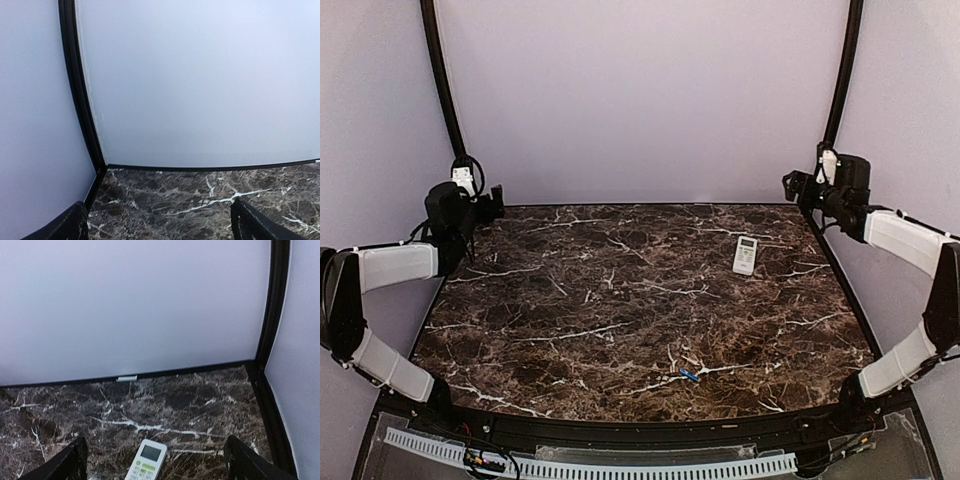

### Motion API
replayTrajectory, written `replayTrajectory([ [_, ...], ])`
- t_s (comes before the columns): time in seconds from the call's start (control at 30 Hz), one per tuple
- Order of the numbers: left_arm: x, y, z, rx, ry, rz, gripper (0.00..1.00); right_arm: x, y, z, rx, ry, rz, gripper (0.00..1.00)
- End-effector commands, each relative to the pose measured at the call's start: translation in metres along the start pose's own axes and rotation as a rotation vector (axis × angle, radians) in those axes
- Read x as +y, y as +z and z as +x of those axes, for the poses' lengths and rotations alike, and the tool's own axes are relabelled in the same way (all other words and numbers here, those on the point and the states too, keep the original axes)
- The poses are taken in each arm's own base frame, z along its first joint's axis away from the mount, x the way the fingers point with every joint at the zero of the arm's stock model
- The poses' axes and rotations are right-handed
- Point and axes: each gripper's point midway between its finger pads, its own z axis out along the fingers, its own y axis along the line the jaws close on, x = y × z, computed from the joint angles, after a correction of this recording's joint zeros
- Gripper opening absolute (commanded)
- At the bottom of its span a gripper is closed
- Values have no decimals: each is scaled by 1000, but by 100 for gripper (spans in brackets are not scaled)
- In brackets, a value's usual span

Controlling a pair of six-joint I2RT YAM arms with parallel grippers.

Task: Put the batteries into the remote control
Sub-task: Pick up the remote control from the center of the board.

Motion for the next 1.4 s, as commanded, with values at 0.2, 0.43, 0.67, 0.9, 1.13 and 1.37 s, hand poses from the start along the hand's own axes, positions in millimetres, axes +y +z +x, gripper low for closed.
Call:
replayTrajectory([
  [0.2, -45, -27, -45, 6, -57, 144, 99, 26, 56, 161, 667, -4, 327, 98],
  [0.43, -78, -53, -66, -56, -76, 335, 99, 38, 93, 220, 835, 12, 335, 97],
  [0.67, -77, -55, -66, -71, -81, 333, 99, 41, 87, 254, 905, -5, 361, 84],
  [0.9, -90, -72, -73, -149, -59, 433, 99, 49, 75, 264, 932, -13, 311, 37],
  [1.13, -168, -124, -50, -209, 234, 849, 94, 119, 51, 237, 929, -63, -80, 23],
  [1.37, -239, -204, 34, -215, 739, 1200, 91, 241, -36, 233, 1011, -171, -625, 19],
])
